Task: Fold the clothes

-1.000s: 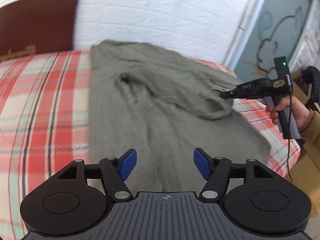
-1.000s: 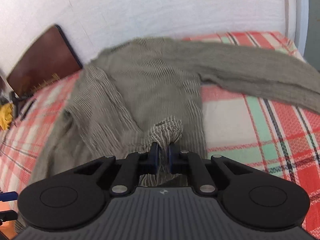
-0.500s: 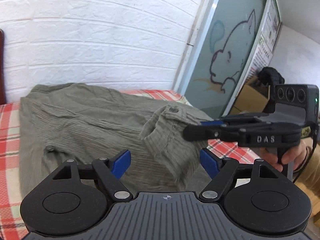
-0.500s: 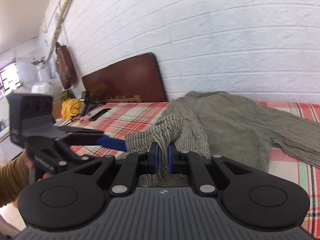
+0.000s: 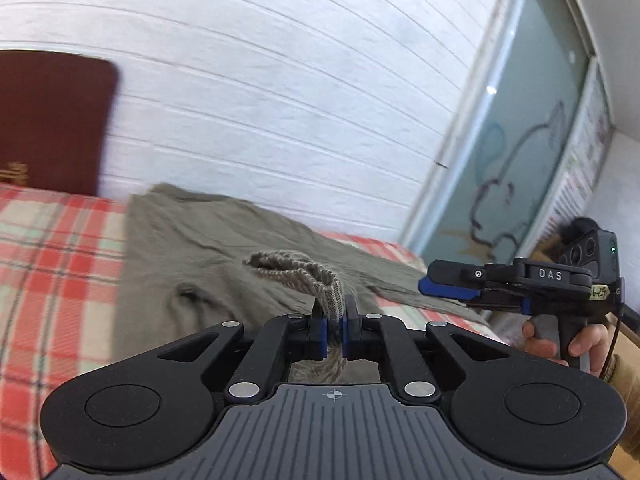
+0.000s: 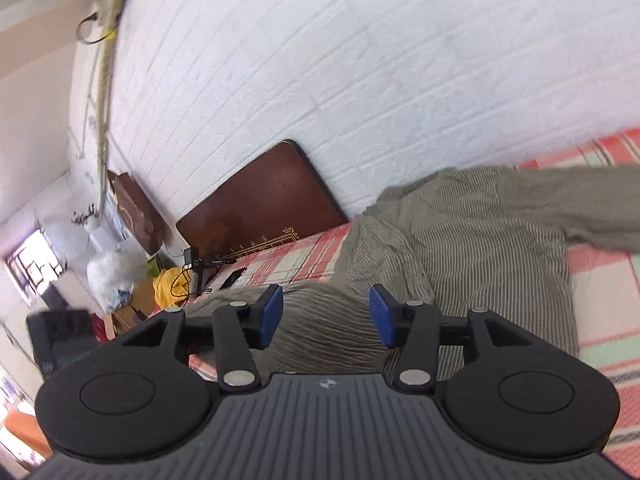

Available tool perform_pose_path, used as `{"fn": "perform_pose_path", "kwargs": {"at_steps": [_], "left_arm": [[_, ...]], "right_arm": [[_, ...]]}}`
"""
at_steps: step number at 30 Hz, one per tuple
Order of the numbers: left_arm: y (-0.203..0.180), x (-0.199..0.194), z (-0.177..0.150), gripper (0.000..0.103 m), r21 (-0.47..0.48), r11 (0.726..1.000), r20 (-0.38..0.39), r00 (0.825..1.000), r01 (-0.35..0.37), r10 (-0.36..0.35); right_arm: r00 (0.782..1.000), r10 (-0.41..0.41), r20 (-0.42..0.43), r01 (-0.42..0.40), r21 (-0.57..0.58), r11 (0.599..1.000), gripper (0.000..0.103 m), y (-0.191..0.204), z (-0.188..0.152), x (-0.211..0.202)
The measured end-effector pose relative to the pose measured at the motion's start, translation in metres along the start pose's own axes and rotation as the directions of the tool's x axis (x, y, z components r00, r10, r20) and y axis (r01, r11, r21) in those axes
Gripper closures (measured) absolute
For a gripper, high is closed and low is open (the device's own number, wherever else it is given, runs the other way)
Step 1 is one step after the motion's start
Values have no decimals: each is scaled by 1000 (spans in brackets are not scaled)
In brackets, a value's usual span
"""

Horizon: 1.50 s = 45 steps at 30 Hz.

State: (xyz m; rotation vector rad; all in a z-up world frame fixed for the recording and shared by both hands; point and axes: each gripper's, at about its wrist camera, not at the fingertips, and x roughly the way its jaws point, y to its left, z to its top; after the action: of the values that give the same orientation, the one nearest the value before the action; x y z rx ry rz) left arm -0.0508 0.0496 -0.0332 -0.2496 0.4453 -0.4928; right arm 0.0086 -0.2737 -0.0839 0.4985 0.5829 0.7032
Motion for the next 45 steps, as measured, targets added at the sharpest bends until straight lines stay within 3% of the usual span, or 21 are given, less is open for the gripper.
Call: {"fn": "perform_pose_path", "kwargs": {"at_steps": [3, 5, 8, 10, 14, 20, 22, 23, 24, 29, 33, 37, 43, 45], "left_arm": [[-1, -20, -12, 97, -24, 994, 54, 993, -107, 109], [-4, -32, -18, 94, -23, 990, 85, 986, -139, 141], [-11, -41, -21, 89, 15, 992, 96, 987, -128, 126], [-17, -41, -22, 87, 54, 991, 102, 988, -124, 118], [-24, -41, -22, 84, 76, 993, 106, 991, -88, 80], [-29, -45, -21, 76, 86, 994, 127, 990, -67, 56], [-28, -46, -19, 76, 87, 994, 136, 989, -72, 60], [-28, -47, -18, 76, 88, 993, 141, 988, -77, 64], [-27, -48, -18, 76, 84, 993, 144, 987, -81, 69], [-19, -50, -20, 76, 45, 994, 143, 986, -95, 88], [-15, -52, -23, 76, 25, 996, 133, 987, -91, 87], [-15, -62, -31, 76, 27, 994, 115, 988, -103, 99], [-3, -76, -47, 76, -27, 988, 83, 984, -153, 155], [3, -78, -54, 87, -47, 985, 66, 983, -166, 169]], "right_arm": [[998, -44, -41, 45, 29, 999, 48, -3, -5, 17], [995, -63, -79, 67, 42, 997, 47, -3, -8, 30], [987, -82, -137, 93, 78, 993, 41, -6, -11, 52], [984, -83, -159, 111, 175, 978, 40, -18, -12, 66], [977, -76, -197, 151, 399, 904, 39, -54, -16, 96], [979, -38, -202, 142, 527, 838, 38, -82, -23, 132], [975, -15, -220, 136, 547, 826, 43, -85, -25, 145], [972, 3, -236, 130, 545, 828, 63, -84, -26, 151], [967, 20, -253, 124, 541, 832, 98, -82, -26, 155], [982, -88, -165, 143, 359, 922, 99, -44, 1, 149], [990, -82, -118, 98, 138, 986, 99, 6, 19, 152], [988, -36, -148, 33, -25, 999, 99, 46, 17, 166], [972, -39, -230, 20, -82, 996, 99, 65, 4, 194], [961, -54, -271, 24, -115, 993, 99, 69, -1, 202]]}}
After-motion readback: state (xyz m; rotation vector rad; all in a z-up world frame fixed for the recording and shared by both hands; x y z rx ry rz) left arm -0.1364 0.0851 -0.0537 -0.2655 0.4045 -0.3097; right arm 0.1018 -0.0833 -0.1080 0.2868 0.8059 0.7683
